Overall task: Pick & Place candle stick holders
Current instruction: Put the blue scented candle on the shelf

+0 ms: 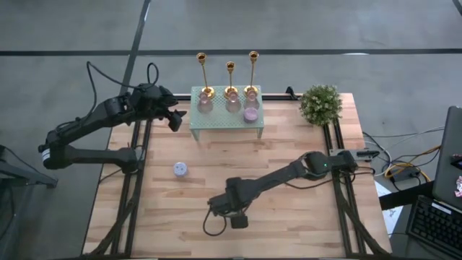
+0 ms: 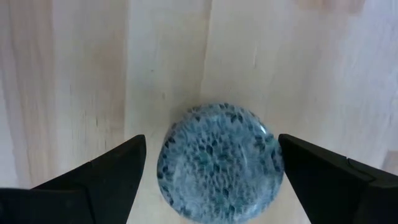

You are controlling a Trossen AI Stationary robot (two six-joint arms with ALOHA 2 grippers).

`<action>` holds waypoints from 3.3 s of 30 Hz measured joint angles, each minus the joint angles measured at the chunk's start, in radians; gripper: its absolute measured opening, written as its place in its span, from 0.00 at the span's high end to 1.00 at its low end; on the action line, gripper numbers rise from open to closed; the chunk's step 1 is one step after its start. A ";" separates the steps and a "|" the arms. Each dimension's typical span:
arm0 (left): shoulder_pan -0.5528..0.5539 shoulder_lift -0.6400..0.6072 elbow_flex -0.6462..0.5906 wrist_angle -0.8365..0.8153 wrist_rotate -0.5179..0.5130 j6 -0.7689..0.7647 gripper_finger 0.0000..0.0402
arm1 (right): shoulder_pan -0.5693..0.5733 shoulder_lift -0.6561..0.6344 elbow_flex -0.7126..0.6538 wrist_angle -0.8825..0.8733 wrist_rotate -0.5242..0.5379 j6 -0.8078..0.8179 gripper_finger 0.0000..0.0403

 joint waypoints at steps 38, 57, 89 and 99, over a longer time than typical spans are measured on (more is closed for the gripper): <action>0.000 -0.019 0.000 -0.009 0.000 0.011 0.32 | 0.002 -0.001 0.019 0.021 -0.037 0.227 0.30; 0.000 -0.026 0.000 -0.014 0.000 0.013 0.32 | -0.013 -0.002 0.068 -0.037 -0.080 0.443 0.28; 0.000 -0.046 0.000 -0.019 0.000 0.031 0.32 | -0.309 -0.098 0.155 -0.173 -0.158 0.649 0.28; 0.000 -0.053 0.000 -0.036 0.000 0.028 0.32 | -0.400 -0.111 0.250 -0.199 -0.157 0.596 0.28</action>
